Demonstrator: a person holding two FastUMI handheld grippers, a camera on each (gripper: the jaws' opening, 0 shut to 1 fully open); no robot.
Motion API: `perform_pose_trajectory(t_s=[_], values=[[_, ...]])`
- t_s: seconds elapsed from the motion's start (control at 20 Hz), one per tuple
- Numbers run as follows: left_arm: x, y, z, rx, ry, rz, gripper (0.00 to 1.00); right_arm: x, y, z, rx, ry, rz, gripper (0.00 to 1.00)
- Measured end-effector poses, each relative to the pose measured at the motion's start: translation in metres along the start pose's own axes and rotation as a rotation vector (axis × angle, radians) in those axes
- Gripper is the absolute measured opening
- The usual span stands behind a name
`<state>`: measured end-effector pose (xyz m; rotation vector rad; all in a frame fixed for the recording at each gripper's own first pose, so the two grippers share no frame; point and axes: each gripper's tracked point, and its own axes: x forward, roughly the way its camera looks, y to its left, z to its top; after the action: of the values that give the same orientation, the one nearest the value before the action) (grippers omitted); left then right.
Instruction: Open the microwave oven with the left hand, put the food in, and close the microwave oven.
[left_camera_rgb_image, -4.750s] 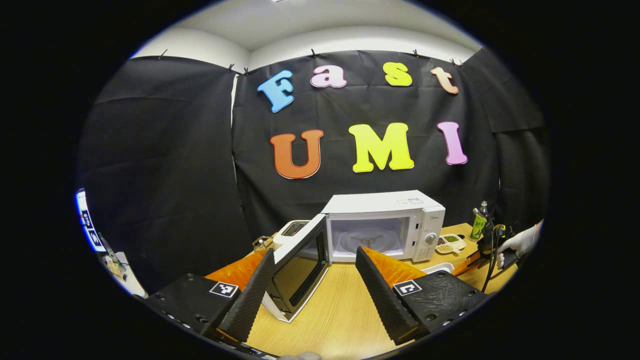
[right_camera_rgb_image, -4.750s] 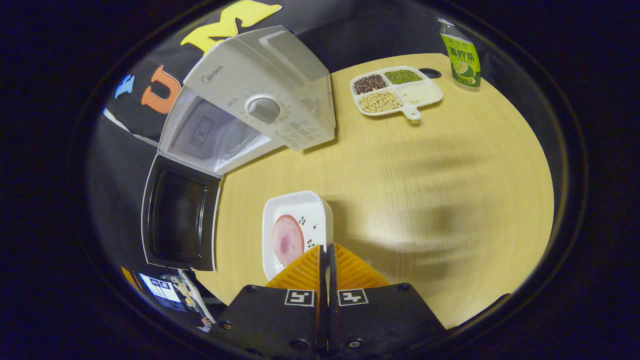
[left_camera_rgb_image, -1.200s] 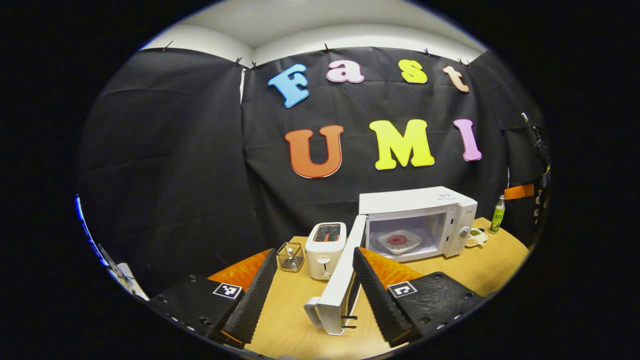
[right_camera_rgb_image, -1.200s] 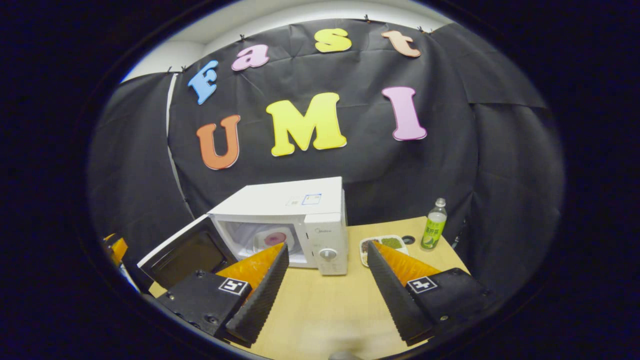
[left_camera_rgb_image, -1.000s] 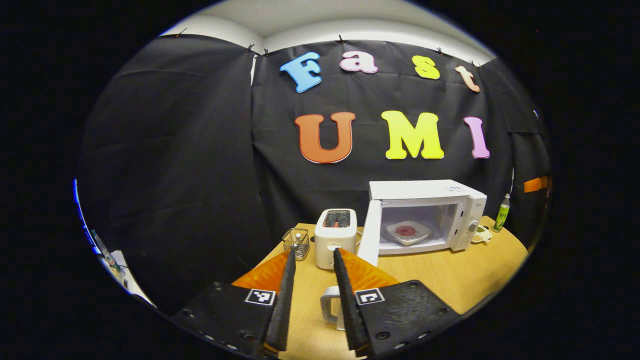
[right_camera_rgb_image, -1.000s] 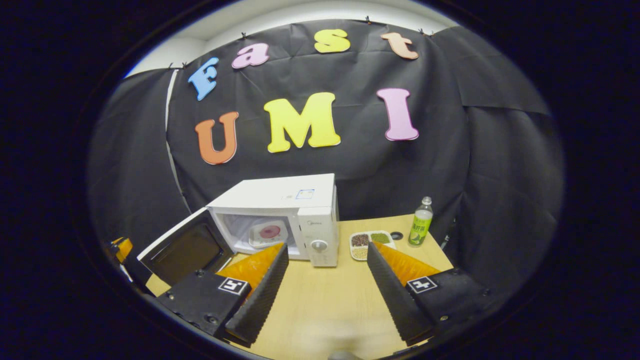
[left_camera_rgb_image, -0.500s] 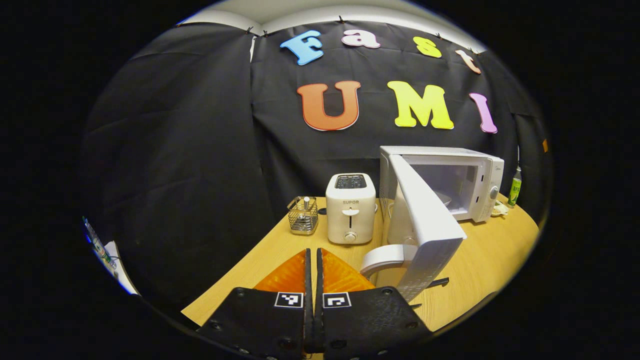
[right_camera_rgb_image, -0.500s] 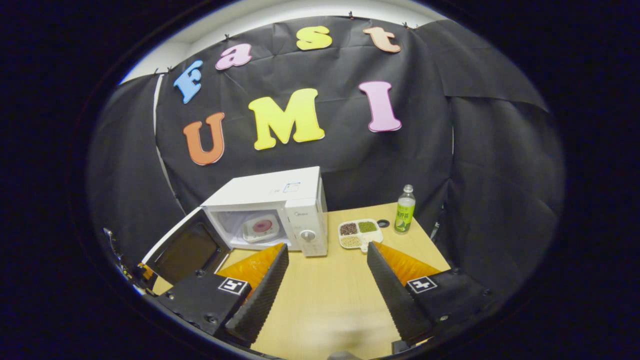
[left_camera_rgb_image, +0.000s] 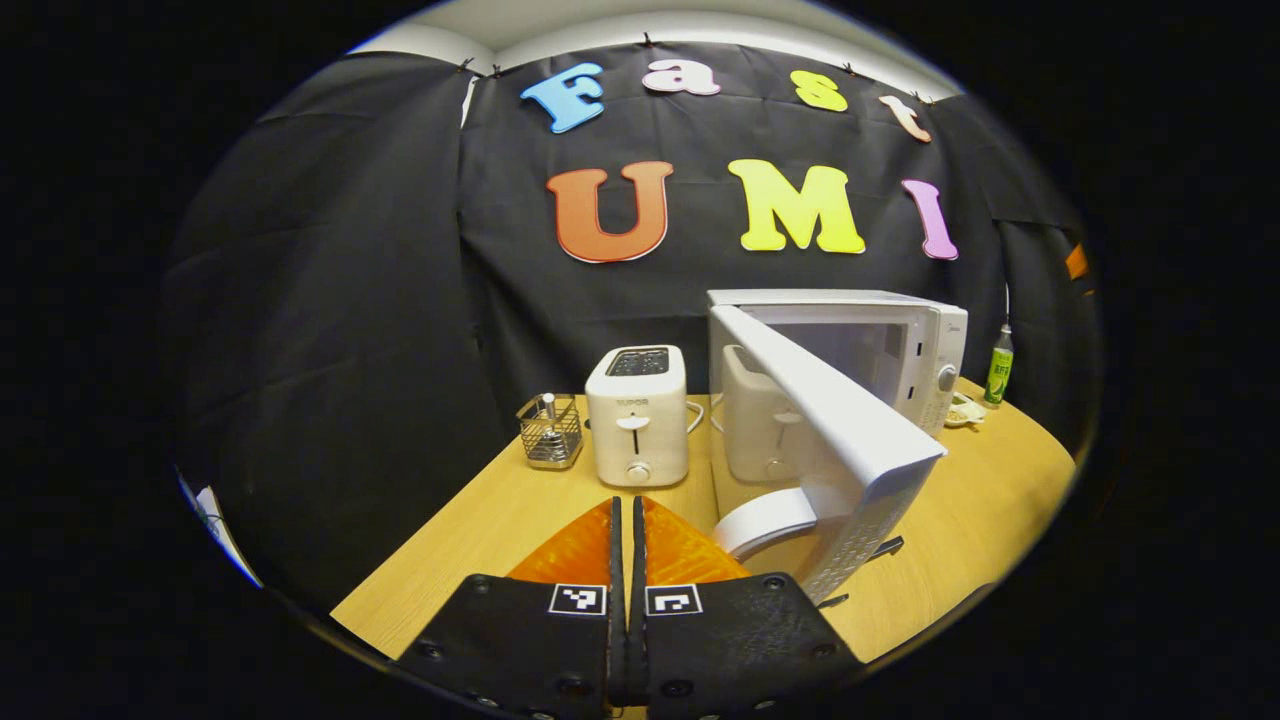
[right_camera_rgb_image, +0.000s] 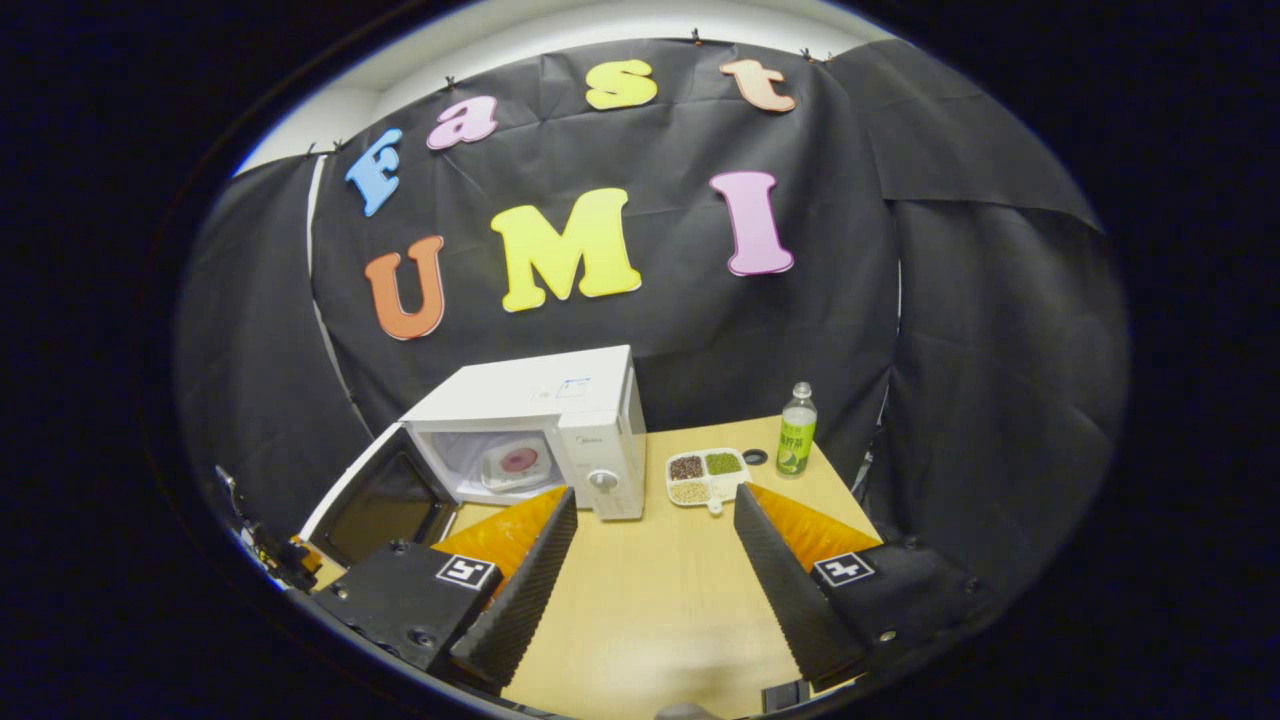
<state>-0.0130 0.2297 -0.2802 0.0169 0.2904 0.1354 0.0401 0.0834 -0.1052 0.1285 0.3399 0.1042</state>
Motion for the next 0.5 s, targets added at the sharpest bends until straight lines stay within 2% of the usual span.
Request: perform_pose_trajectory(t_s=[0.05,0.1,0.5], values=[[-0.001,-0.014,0.002,0.007,-0.003,-0.016,0.0,-0.001,-0.002,0.001,0.001,0.003,0.007,1.0],[-0.002,-0.029,0.004,0.013,-0.006,-0.033,0.0,-0.001,-0.004,0.002,-0.001,0.006,0.014,0.91],[0.0,-0.151,0.021,0.045,-0.031,-0.186,0.0,-0.006,-0.028,0.011,-0.006,0.008,0.044,0.91]])
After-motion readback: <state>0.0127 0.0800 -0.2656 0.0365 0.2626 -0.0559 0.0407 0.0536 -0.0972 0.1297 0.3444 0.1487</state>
